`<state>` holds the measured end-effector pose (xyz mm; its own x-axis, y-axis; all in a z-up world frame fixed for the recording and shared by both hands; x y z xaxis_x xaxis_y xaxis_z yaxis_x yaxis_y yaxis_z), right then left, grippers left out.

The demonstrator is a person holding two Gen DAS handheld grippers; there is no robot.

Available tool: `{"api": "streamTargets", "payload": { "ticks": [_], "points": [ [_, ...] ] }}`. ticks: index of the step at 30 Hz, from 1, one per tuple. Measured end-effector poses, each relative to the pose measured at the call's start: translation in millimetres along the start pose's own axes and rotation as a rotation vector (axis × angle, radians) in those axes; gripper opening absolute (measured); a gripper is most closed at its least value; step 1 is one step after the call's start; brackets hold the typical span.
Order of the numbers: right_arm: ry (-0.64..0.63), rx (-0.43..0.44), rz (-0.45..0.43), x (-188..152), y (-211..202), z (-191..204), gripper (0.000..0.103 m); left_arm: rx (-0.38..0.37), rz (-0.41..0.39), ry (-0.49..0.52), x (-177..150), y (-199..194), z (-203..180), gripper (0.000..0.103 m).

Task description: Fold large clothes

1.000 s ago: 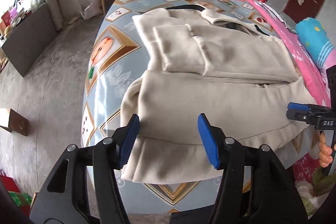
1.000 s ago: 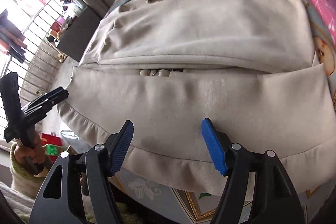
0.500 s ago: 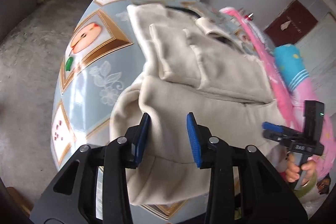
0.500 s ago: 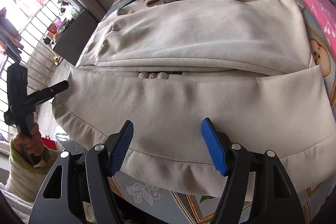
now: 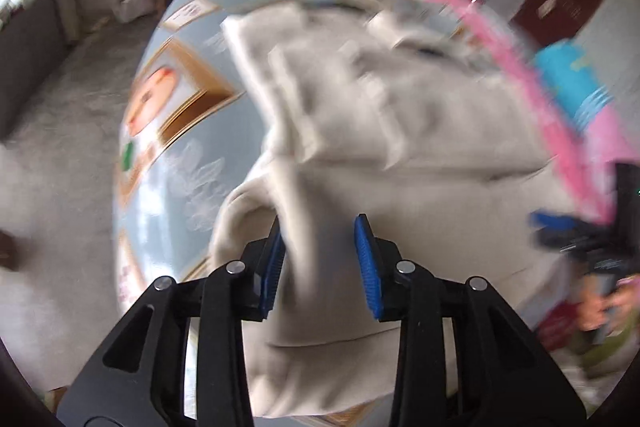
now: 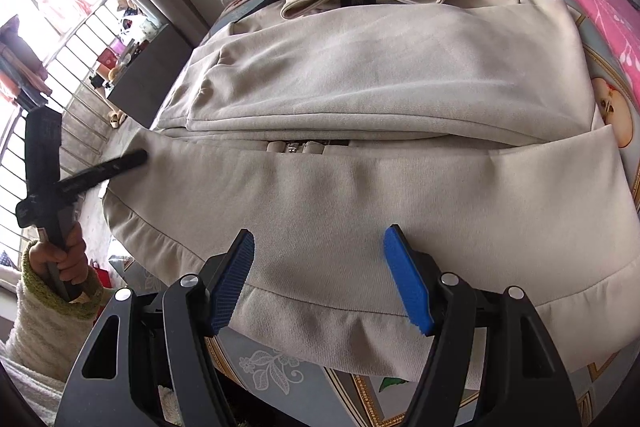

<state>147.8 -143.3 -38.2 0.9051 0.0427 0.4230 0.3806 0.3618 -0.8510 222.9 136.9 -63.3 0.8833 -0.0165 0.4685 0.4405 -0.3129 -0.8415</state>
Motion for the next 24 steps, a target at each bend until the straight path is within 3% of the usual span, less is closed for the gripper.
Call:
{"api": "streamTargets", "payload": {
  "ticks": [2,7,12,17,24],
  "points": [
    [0.001,0.006,-0.001,-0.2,-0.6,-0.7,0.066,0.036,-0.003,0.021,-0.7,-1.1,-5.4,0.033],
    [0.052,0.006,-0.038,-7.7,-22.2,-17.8,0.066,0.225,-0.016,0.138,-9.0,-2.0,-31.9,0.024],
    [0.160,-0.067,-0.176,-15.4,-82.8,-71.2,0.062,0.386,-0.030,0.246,-16.1,0.5,-52.6,0.021],
    [0.276,-0.125,-0.225,-10.4,-111.9,-132.1,0.047,0.420,-0.035,0.248,-15.2,1.5,-52.5,0.021],
    [0.293,-0.058,-0.173,27.1,-74.5,-166.5,0.043,0.429,-0.033,0.219,-13.6,1.2,-52.7,0.021]
  ]
}}
Point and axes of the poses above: each gripper's, at about its wrist camera, not at the fingertips, and y roughly the way its jaws point, z to its left, x to its top, the point moved 3 cm from there along y, roughly the way its jaws point, and after that the axes turned 2 degrees about -y, right-handed, at the moved point
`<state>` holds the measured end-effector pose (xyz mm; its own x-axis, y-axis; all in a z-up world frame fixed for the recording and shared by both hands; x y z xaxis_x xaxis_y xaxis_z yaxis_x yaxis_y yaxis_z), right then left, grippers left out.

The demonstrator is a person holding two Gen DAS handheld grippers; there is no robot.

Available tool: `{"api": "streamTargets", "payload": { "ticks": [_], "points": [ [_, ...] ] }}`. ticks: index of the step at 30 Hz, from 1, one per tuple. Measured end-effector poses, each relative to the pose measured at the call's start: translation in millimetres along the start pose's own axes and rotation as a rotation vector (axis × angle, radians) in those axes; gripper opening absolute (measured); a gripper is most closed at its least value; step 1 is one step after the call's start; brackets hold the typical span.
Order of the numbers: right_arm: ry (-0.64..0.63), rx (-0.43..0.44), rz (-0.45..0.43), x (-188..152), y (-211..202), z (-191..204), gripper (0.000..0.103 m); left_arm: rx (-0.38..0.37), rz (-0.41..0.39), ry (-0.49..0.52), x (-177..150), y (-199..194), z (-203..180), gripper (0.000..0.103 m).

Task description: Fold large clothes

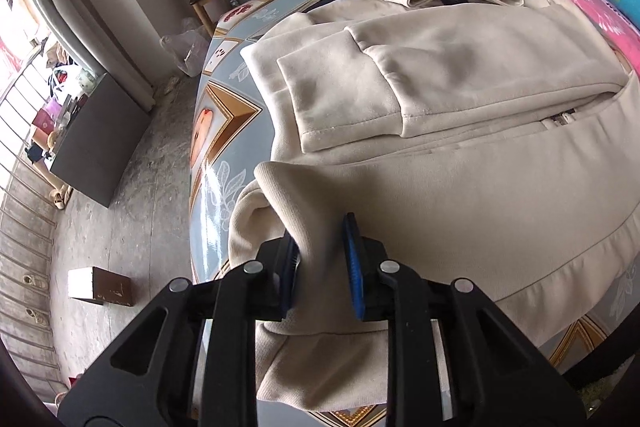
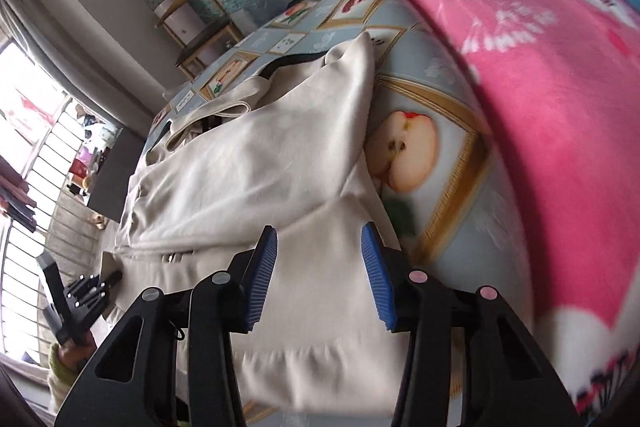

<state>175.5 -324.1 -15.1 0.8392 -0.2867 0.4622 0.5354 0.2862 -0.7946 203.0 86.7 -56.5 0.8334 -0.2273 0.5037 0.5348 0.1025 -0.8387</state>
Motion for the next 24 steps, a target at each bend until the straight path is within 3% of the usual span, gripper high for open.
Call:
{"api": "streamTargets", "payload": {
  "ticks": [4,11,16,24],
  "points": [
    [-0.024,-0.005,0.042,-1.1,12.7,-0.6,0.043,0.006,0.003,-0.008,-0.4,0.5,-1.9,0.021],
    [-0.122,0.002,0.074,-21.9,-9.8,11.5,0.043,0.007,0.008,-0.006,0.7,1.9,-2.6,0.021],
    [-0.088,0.010,0.057,-3.1,-3.7,-0.4,0.043,0.011,0.008,-0.004,1.0,2.2,-3.1,0.021],
    [-0.104,0.003,0.133,1.7,22.8,-4.0,0.046,0.000,0.009,-0.016,0.6,2.4,-2.2,0.021]
  ]
}}
Point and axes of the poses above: each gripper's, at about its wrist camera, not at the fingertips, and y roughly the way its jaws point, z to its left, x to its top, the point moved 3 cm from there along y, roughly the way its jaws point, and after that the axes turned 2 degrees about -y, right-handed, at the moved point
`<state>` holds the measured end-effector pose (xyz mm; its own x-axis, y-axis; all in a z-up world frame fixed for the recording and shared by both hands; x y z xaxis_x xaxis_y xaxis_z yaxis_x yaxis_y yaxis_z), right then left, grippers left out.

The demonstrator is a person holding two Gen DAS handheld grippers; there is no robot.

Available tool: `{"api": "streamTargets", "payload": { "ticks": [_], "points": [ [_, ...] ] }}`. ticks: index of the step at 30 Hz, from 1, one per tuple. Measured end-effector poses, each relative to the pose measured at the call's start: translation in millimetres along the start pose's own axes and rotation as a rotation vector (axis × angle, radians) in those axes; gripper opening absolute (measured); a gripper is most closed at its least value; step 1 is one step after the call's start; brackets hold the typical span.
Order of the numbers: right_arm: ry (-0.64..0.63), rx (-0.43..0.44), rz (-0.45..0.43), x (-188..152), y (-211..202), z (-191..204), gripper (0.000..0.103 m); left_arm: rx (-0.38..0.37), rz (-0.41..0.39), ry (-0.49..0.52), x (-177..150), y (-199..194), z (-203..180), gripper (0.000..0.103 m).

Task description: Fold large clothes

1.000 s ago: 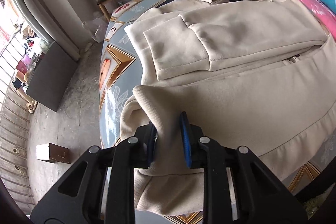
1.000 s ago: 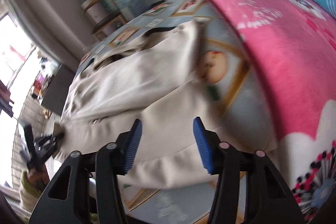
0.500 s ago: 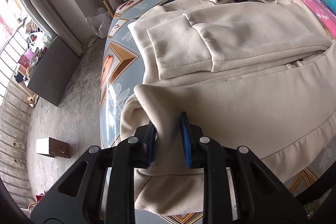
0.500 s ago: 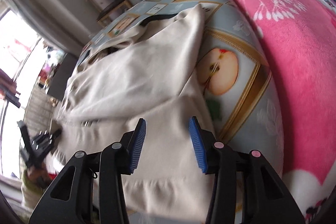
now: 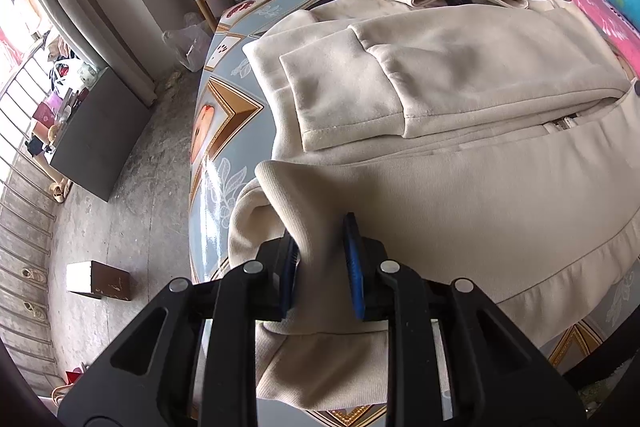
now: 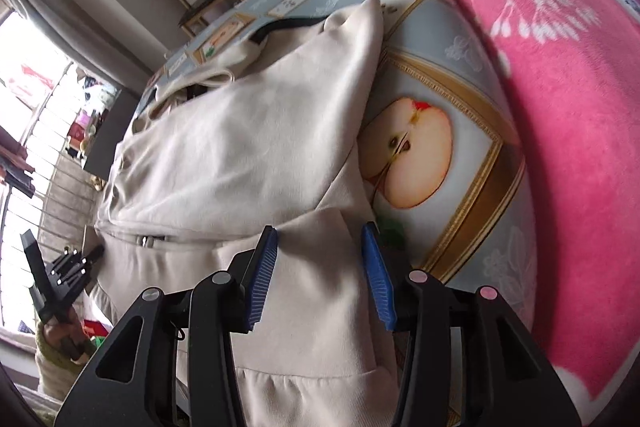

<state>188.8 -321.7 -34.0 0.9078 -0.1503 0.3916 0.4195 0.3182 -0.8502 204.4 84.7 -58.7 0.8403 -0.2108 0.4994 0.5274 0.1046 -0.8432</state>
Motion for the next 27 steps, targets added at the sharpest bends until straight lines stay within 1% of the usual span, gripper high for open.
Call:
{"api": "streamTargets", "payload": {
  "ticks": [3,8,10,14,19,24,27],
  "points": [
    [-0.031,0.020,0.027,-9.8,-7.4,5.0,0.051,-0.002,0.001,0.003,-0.3,0.1,0.4,0.021],
    [-0.078,0.024,0.072,-15.4,-9.7,7.5,0.051,-0.003,0.000,0.006,-0.7,-0.3,0.8,0.021],
    [-0.074,0.040,0.077,-9.9,-6.1,7.2,0.051,-0.004,0.000,0.007,-0.7,-0.5,1.1,0.021],
    [-0.043,0.111,0.088,0.8,3.5,6.1,0.051,-0.010,0.000,0.001,-0.9,-0.8,1.8,0.021],
    [-0.023,0.143,0.122,-8.3,-0.6,0.2,0.050,-0.027,0.001,-0.012,-0.5,-0.4,4.7,0.021],
    [-0.019,0.134,0.138,-14.0,-1.6,-2.3,0.044,-0.028,0.000,-0.008,-0.6,0.1,5.4,0.021],
    [-0.008,0.114,0.133,-9.8,3.4,-1.1,0.037,-0.029,0.001,-0.009,-0.3,0.2,5.5,0.021]
  ]
}}
Point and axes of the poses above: each gripper's, at about its wrist camera, not at the fingertips, and y roughly the way its jaws point, z to its left, x to its top, the point moved 3 cm from there along y, roughly the way its jaws point, and after that the axes turned 2 degrees about -y, right-handed, at the moved point
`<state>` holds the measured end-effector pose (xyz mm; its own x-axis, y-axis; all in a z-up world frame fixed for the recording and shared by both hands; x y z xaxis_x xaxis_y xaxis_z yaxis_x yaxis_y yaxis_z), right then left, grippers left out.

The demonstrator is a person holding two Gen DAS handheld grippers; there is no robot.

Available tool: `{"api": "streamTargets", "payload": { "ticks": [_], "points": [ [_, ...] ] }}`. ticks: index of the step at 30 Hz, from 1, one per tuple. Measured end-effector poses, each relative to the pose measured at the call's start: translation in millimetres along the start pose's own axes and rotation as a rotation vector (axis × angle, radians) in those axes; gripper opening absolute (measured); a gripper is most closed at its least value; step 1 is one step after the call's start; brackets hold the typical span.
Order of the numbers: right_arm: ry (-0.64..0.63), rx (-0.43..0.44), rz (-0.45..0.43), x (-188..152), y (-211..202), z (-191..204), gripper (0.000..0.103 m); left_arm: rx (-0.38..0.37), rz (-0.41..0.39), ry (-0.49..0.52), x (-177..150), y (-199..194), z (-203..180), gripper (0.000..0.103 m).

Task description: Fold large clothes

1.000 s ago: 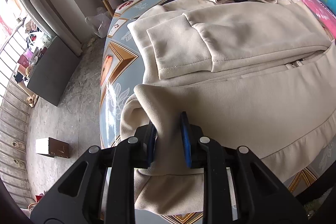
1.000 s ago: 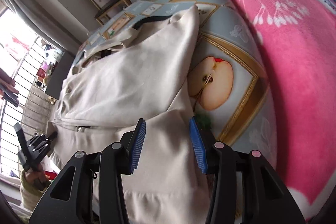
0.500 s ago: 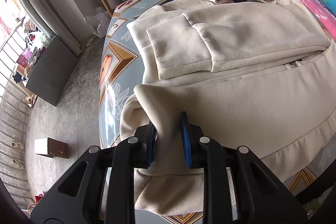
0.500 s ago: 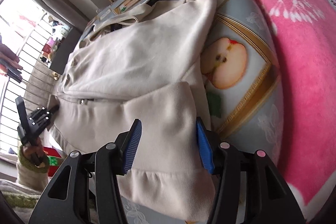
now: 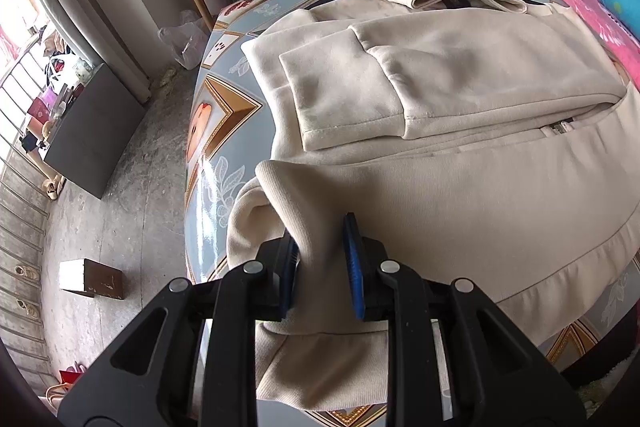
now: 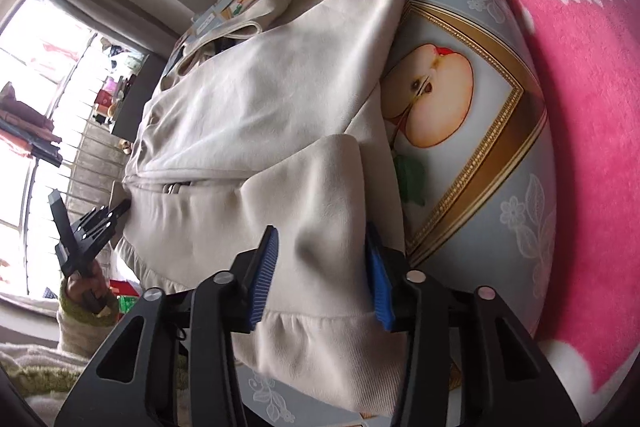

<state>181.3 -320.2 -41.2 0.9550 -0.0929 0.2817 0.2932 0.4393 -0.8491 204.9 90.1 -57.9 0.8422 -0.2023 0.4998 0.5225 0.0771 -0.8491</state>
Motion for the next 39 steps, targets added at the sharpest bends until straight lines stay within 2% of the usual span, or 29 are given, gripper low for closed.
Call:
{"api": "streamTargets", "payload": {
  "ticks": [4,7,12,15,25,39],
  "points": [
    [-0.042,-0.099,-0.005,0.2,0.9,9.0,0.026,0.007,0.005,0.000,0.7,-0.1,-0.7,0.021],
    [-0.120,-0.221,-0.025,-4.2,-3.3,25.1,0.020,0.013,0.010,0.005,1.6,0.1,-1.0,0.022],
    [-0.244,-0.435,-0.040,-7.1,3.5,46.6,0.019,0.017,0.019,0.001,2.8,0.3,-1.6,0.022],
    [-0.284,-0.505,-0.041,-6.9,9.7,52.2,0.019,0.018,0.022,0.001,2.9,0.2,-1.6,0.022],
    [-0.283,-0.564,-0.060,-7.2,10.6,55.9,0.019,0.016,0.024,-0.001,3.1,0.4,-1.9,0.022],
    [-0.273,-0.570,-0.052,-7.0,13.3,55.3,0.019,0.016,0.027,-0.001,3.4,1.0,-1.5,0.022]
  ]
}}
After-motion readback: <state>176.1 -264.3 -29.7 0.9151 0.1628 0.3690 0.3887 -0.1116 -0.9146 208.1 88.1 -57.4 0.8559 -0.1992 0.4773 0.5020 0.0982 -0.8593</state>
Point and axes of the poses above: each gripper's, at about its wrist camera, not at the fingertips, and y roughly the way its jaws point, z to its left, x to its top, the point moved 3 cm from there along y, roughly the way its jaws point, and after that the axes turned 2 degrees about -y, right-handed, at the moved point
